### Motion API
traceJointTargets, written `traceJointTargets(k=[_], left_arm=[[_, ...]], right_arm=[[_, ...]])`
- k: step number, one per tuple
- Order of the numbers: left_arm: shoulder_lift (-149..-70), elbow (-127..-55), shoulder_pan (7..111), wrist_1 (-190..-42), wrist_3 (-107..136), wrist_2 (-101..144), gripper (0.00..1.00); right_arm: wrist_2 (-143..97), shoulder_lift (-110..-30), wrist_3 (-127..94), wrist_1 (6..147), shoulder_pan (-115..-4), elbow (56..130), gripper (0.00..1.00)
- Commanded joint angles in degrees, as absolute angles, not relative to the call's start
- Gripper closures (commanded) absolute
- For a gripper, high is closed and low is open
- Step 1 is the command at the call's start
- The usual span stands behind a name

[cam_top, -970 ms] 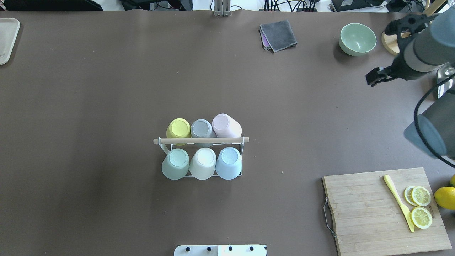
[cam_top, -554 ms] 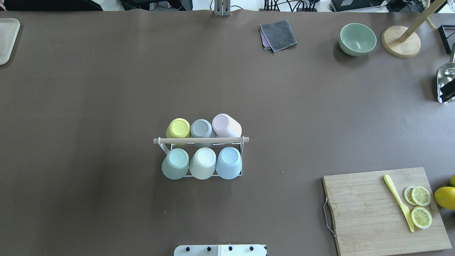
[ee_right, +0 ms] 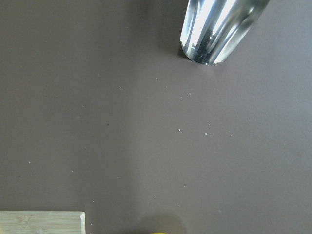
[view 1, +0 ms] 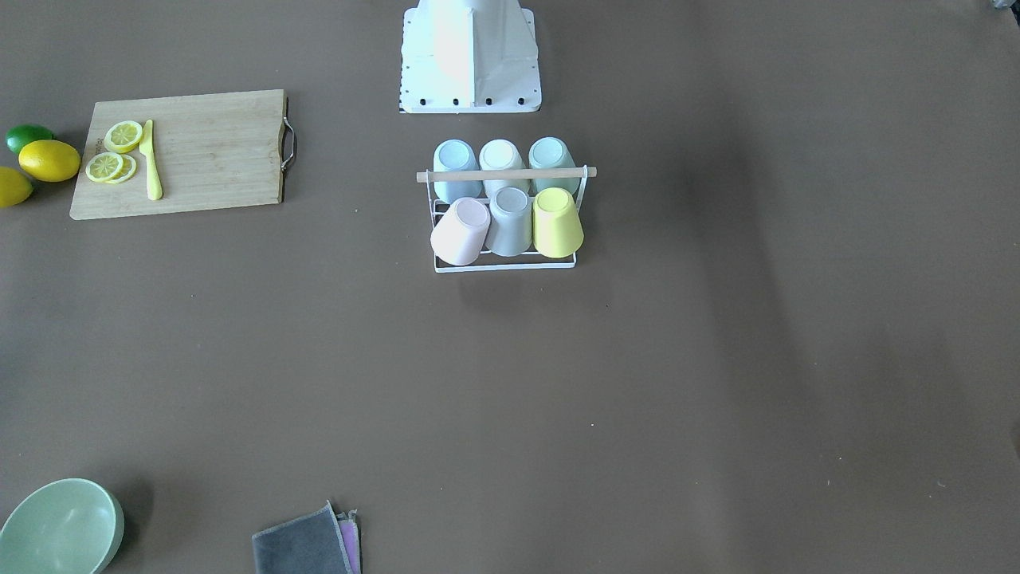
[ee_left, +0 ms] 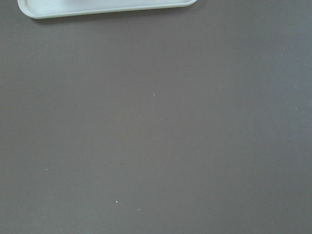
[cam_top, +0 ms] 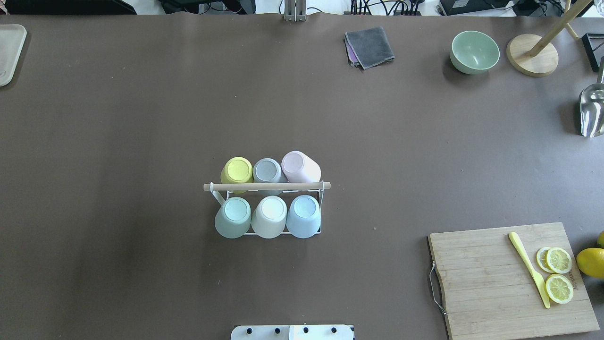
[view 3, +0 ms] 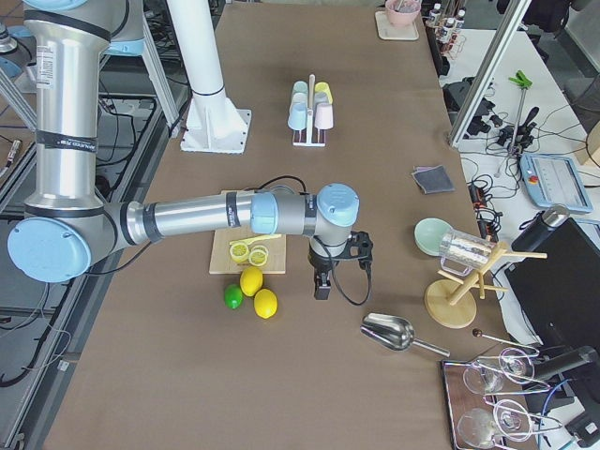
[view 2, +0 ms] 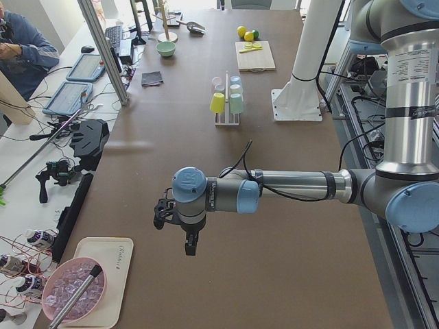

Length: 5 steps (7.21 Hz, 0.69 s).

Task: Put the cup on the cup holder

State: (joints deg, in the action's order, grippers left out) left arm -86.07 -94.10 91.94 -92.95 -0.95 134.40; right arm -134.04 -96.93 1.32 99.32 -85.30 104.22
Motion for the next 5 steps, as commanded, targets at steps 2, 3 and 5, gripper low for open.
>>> traceJointTargets(k=[2,3,5], left_arm=[[-86.1,-94.2,91.9,-93.2,-1.0,137.2,0.03],[-86.1,-94.0,91.9,-93.2,-1.0,137.1,0.02],[-85.4,-93.6,91.9,-93.1,-1.0,137.1,0.03]], right_arm=[[-136.4,-97.9,1.6,99.2,-88.3,101.8,0.0],[-136.6,-97.9,1.6,99.2,-88.7,102.0,0.0],[-136.7,-97.9,1.6,99.2,-89.5,102.0,0.0]])
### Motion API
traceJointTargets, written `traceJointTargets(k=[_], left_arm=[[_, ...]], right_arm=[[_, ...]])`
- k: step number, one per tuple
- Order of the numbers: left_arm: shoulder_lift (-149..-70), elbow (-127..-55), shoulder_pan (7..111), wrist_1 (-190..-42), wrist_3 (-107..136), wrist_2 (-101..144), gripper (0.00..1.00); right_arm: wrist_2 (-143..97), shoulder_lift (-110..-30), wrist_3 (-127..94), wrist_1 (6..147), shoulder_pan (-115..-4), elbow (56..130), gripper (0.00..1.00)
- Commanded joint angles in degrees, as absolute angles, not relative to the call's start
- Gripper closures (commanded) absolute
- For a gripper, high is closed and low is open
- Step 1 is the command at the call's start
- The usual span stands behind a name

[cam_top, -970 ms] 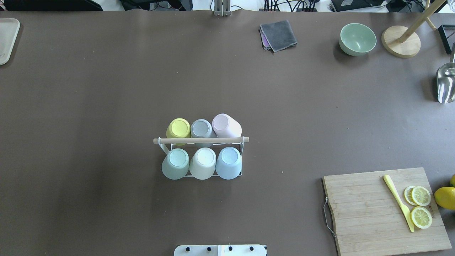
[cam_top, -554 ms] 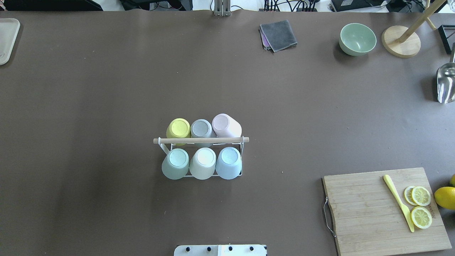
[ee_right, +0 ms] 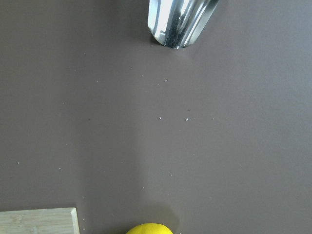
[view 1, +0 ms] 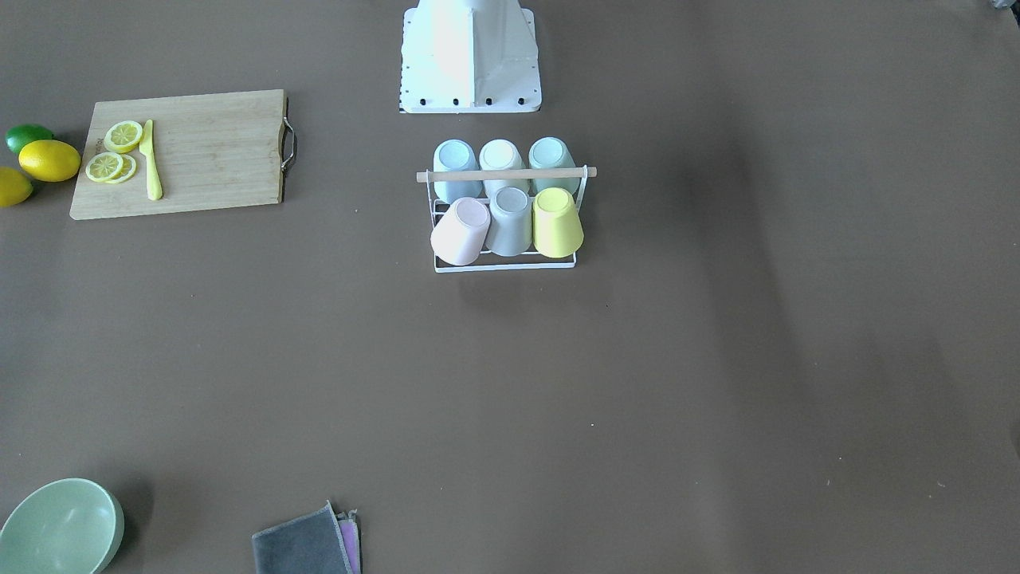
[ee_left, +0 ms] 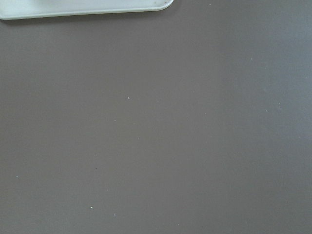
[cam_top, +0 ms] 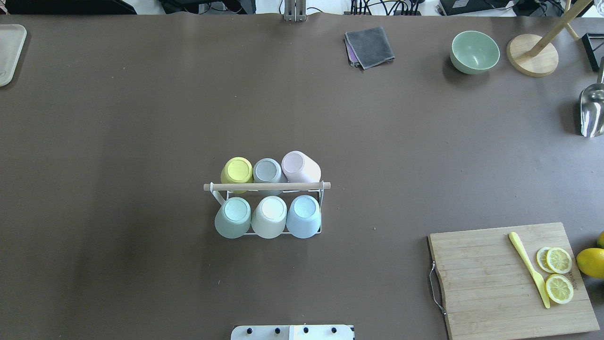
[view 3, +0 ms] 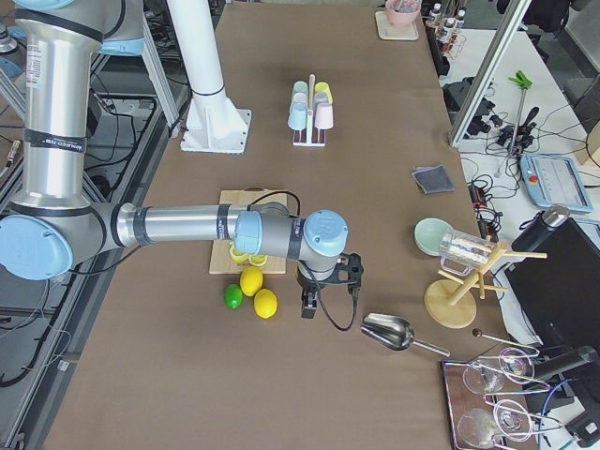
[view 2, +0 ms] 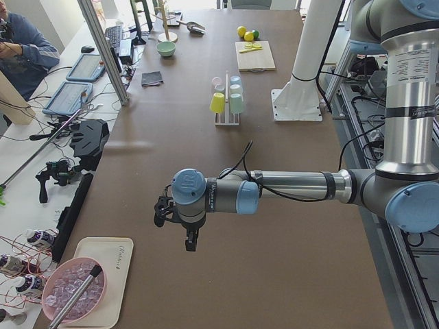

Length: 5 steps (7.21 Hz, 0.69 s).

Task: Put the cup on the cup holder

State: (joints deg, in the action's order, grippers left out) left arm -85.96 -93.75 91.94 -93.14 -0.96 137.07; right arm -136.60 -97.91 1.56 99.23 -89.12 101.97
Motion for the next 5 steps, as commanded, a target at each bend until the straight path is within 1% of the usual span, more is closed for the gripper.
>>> traceJointTargets(k=[1,5], left_arm=[[-85.4,-93.8,91.9,-93.1,-1.0,137.1,0.03],[-85.3,-93.5,91.9,-93.1,-1.0,137.1,0.03]], right_arm=[[-136.6,-97.9,1.5,99.2,-89.5,101.9,0.0],[-137.1,-98.0,1.6,99.2,-90.9,101.9,0.0]])
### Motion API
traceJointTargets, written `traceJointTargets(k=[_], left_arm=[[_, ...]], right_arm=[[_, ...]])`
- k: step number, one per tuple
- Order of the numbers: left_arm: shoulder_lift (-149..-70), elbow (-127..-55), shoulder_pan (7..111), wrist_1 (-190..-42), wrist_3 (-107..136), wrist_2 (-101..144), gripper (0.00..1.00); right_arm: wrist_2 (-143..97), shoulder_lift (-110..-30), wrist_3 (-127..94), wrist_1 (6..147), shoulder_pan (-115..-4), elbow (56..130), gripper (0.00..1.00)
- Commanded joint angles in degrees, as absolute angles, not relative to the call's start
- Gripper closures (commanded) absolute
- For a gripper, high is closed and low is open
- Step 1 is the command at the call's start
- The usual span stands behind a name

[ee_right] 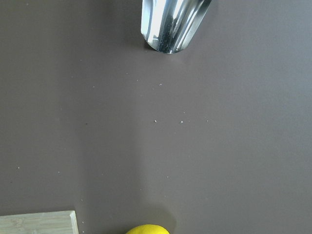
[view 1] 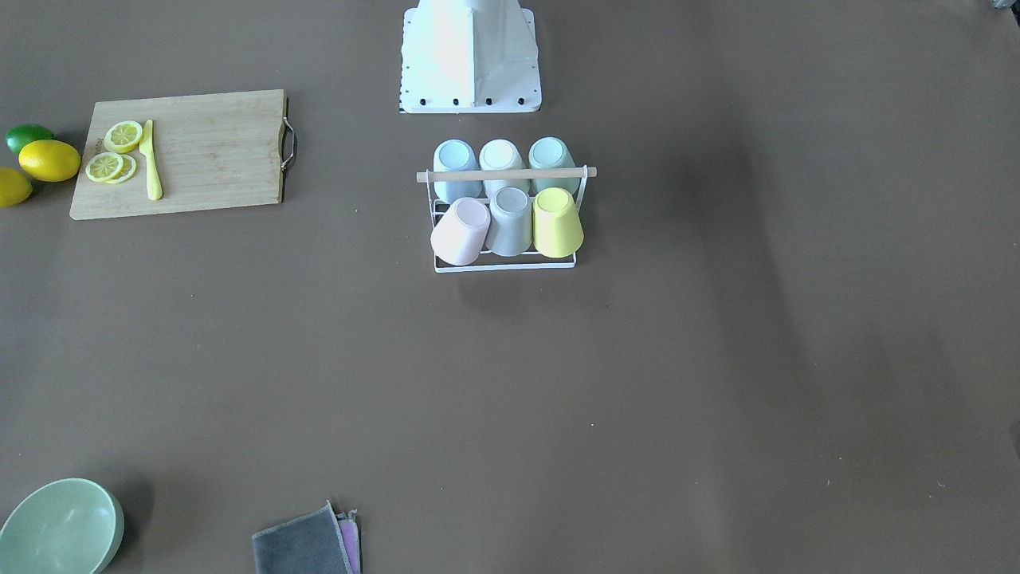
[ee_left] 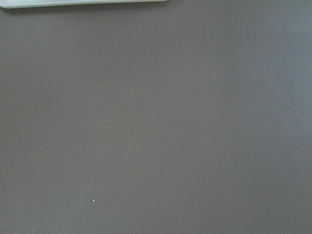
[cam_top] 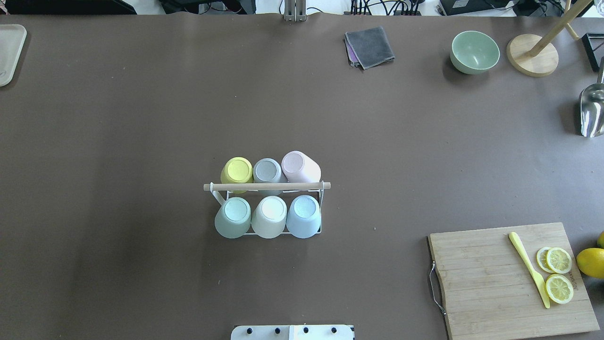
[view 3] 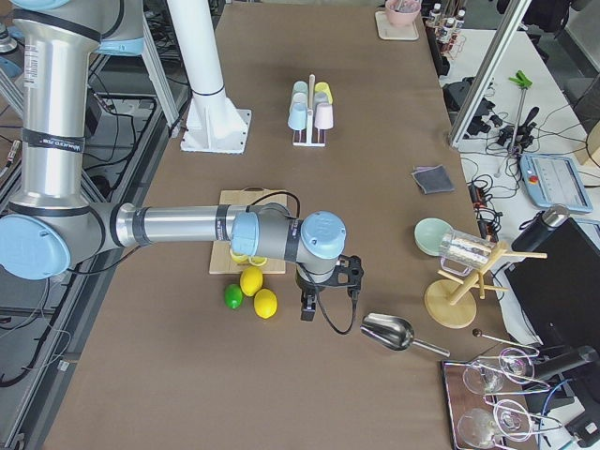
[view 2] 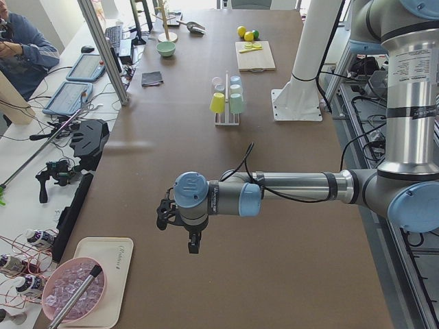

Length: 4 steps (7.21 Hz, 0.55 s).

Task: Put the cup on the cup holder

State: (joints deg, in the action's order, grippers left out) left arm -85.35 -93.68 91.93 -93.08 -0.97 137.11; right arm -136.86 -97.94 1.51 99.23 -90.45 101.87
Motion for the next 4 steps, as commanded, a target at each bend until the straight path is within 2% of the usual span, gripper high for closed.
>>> traceJointTargets(k=[1,4], left_arm=[[-85.3,-93.8,91.9,-93.1,-0.9,137.1,0.03],[-85.2,-93.9,92.0,-92.9,-1.1,138.7,0.03]], right_arm=[[-137.5,-98.3,1.8,99.2,-91.6,101.9,0.0],[-137.7,-98.3,1.8,99.2,-92.0,101.9,0.0]])
